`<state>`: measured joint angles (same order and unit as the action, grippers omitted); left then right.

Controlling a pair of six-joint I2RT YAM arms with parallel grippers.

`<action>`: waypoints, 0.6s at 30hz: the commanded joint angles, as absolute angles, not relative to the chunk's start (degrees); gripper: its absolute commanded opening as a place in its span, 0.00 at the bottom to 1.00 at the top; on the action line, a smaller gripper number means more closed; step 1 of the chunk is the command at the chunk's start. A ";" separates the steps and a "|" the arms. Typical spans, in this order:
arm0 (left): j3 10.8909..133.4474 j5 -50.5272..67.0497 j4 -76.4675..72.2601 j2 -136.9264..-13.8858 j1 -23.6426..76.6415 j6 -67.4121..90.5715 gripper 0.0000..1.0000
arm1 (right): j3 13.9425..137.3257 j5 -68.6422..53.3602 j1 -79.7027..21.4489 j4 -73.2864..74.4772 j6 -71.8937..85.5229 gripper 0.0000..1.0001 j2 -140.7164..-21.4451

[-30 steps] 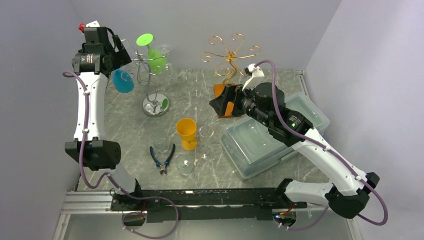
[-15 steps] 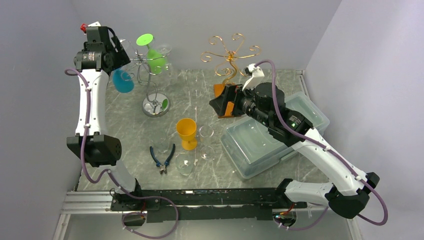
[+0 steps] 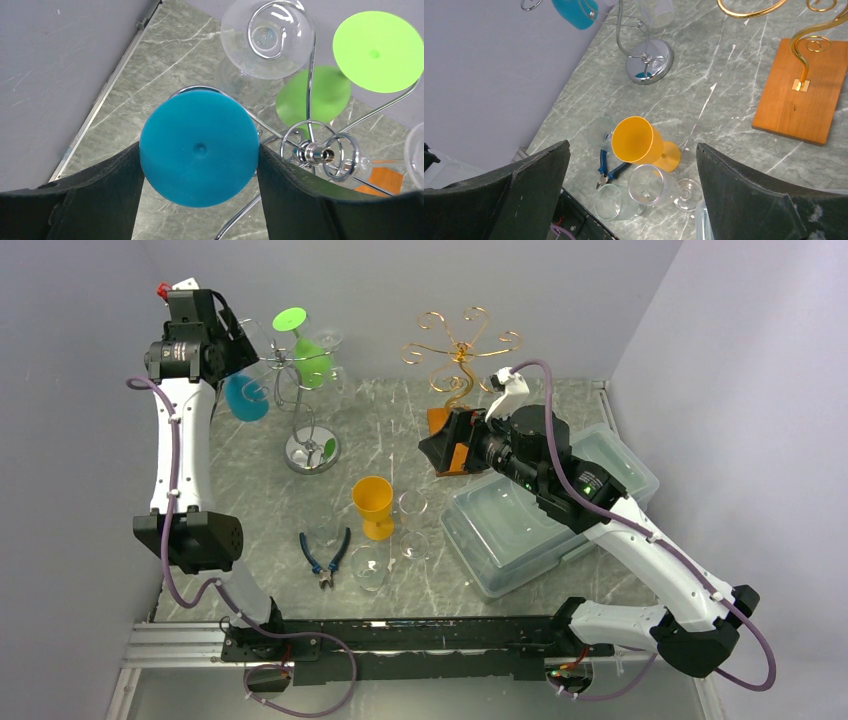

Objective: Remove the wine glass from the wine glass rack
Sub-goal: Pick up the wine glass from the wine rack.

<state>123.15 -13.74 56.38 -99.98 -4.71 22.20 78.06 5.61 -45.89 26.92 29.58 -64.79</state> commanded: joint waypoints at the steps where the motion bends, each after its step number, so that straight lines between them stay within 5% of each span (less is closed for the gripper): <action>1: 126.81 -13.26 55.32 -97.62 -4.99 23.36 0.49 | 77.74 5.54 -45.97 24.47 30.04 1.00 -63.46; 18: 127.60 -17.53 55.17 -97.79 -4.99 26.46 0.46 | 77.61 5.79 -45.97 24.61 29.98 1.00 -63.48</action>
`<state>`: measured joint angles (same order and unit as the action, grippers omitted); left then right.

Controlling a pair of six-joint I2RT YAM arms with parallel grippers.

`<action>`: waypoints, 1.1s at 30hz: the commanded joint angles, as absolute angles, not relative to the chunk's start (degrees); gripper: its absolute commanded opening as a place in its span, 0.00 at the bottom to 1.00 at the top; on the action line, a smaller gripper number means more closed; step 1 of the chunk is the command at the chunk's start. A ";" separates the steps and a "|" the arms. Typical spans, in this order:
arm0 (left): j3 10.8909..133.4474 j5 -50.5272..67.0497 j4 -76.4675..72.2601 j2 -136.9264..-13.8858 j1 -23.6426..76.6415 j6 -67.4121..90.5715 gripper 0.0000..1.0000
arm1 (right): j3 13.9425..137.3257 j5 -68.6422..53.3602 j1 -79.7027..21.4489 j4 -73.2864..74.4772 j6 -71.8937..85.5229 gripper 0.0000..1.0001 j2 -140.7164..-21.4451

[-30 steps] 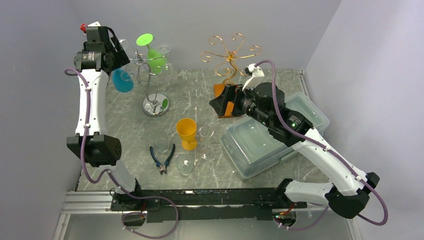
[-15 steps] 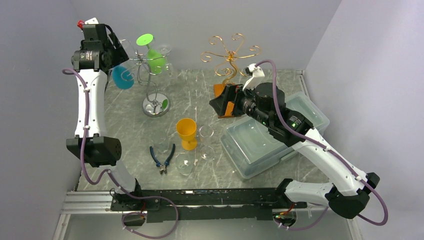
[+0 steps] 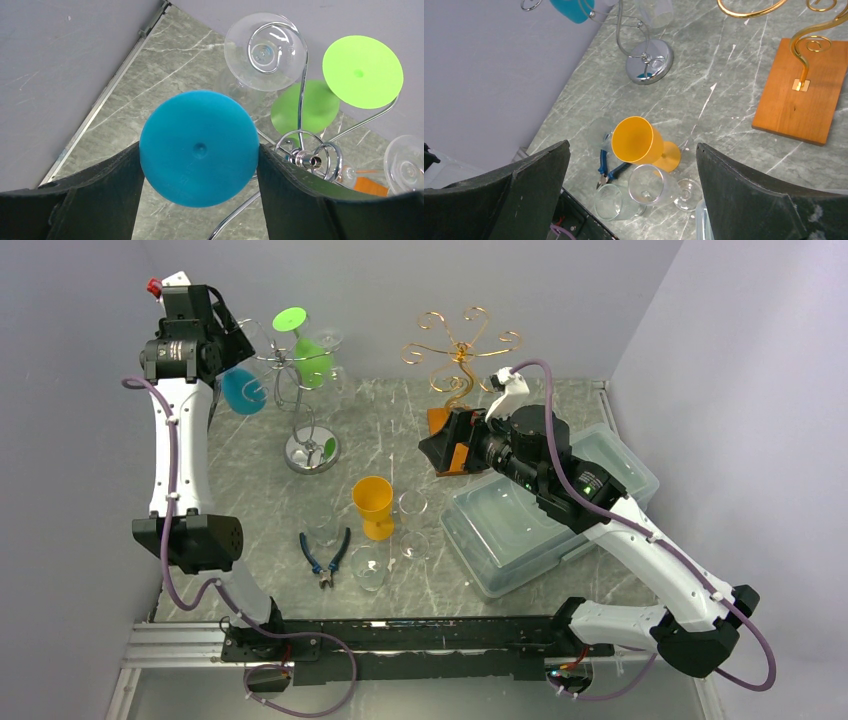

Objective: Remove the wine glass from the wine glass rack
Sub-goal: Pick up the wine glass from the wine rack.

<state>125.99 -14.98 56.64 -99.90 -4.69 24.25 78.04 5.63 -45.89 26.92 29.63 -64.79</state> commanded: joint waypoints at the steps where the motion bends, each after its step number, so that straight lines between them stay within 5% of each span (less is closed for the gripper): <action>1: 127.31 -17.88 55.09 -97.63 -5.01 26.74 0.46 | 77.61 5.88 -46.01 24.61 29.97 1.00 -63.47; 33: 127.01 -14.31 50.95 -100.83 -4.99 25.83 0.43 | 78.31 5.83 -45.96 25.40 29.79 1.00 -63.88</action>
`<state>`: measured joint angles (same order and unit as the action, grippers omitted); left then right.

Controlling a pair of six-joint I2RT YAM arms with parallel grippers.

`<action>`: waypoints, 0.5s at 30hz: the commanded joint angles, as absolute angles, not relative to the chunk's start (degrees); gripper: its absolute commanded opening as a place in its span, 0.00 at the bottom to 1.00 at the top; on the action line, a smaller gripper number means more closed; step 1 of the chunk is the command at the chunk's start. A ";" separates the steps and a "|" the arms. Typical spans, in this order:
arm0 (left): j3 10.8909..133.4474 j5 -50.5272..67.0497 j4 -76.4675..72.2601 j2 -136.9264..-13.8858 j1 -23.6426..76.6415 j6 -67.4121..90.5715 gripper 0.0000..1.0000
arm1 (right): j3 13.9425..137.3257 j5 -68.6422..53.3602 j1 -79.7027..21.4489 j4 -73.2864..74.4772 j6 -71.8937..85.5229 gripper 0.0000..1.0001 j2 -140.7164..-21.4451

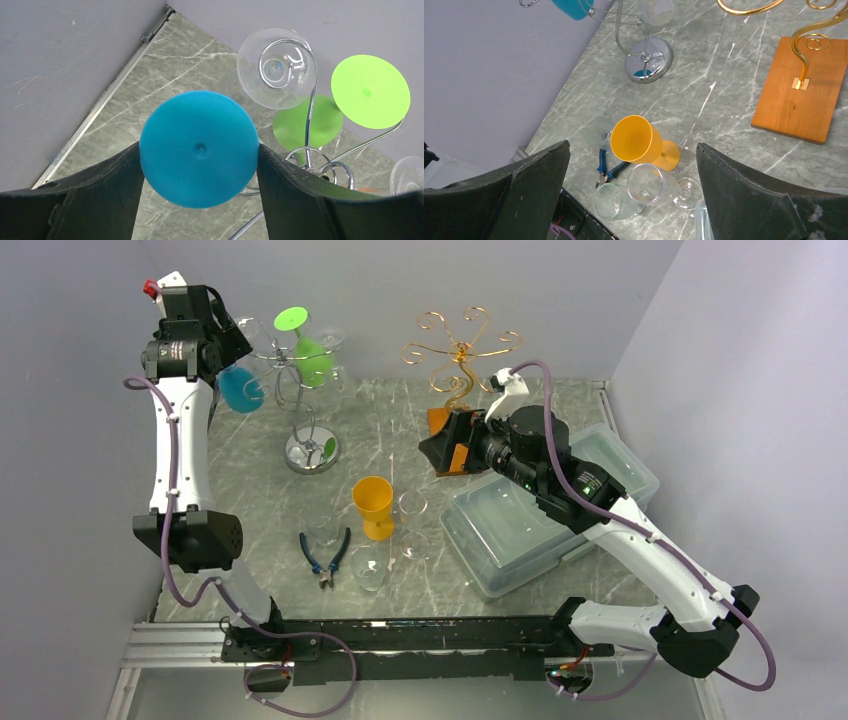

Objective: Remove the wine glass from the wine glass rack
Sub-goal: Pick up the wine glass from the wine rack.

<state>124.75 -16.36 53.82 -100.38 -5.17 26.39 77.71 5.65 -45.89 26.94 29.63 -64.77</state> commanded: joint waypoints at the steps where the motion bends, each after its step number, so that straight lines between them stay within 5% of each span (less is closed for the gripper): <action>1: 126.94 -14.72 50.93 -100.77 -5.00 25.90 0.43 | 78.24 5.80 -45.99 25.38 29.81 1.00 -63.82; 15: 123.44 -19.72 46.88 -99.26 -4.99 27.62 0.42 | 78.66 6.16 -45.97 26.03 29.62 1.00 -63.57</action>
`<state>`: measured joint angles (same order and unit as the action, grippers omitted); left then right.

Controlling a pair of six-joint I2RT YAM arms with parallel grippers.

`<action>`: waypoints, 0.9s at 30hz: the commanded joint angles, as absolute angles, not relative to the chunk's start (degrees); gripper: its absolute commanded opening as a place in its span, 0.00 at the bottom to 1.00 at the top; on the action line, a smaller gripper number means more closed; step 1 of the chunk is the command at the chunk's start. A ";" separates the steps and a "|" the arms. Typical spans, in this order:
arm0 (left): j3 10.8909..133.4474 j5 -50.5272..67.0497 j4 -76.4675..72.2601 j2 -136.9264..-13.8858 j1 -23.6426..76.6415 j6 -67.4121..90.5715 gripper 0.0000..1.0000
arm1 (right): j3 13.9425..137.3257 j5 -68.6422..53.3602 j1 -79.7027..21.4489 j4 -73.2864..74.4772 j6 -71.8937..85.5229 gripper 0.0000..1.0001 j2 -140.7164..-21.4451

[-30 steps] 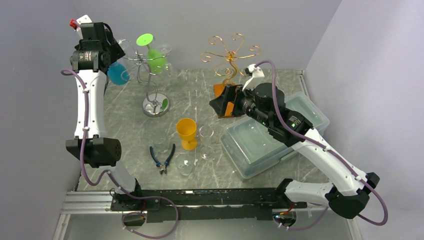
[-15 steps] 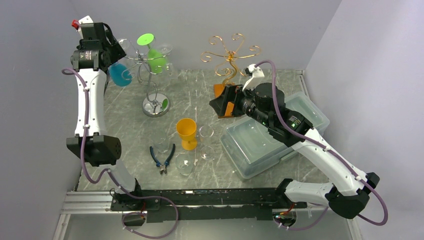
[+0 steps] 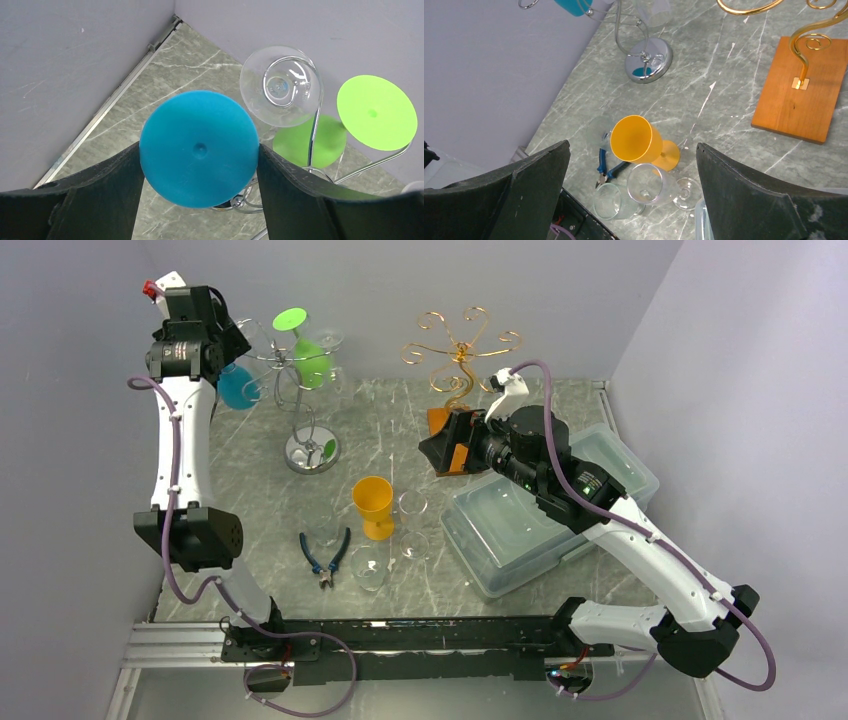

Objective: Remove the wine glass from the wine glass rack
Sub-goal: Pick up the wine glass from the wine rack.

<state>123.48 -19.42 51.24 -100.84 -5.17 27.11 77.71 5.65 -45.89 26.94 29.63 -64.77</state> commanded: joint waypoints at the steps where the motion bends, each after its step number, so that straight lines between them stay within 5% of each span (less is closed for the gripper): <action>1: 123.15 -18.76 46.41 -99.31 -4.95 27.40 0.42 | 78.66 6.22 -45.99 26.02 29.62 1.00 -63.55; 27: 113.97 -9.36 44.88 -91.43 -4.14 27.15 0.40 | 77.37 5.19 -46.01 24.52 30.58 1.00 -63.28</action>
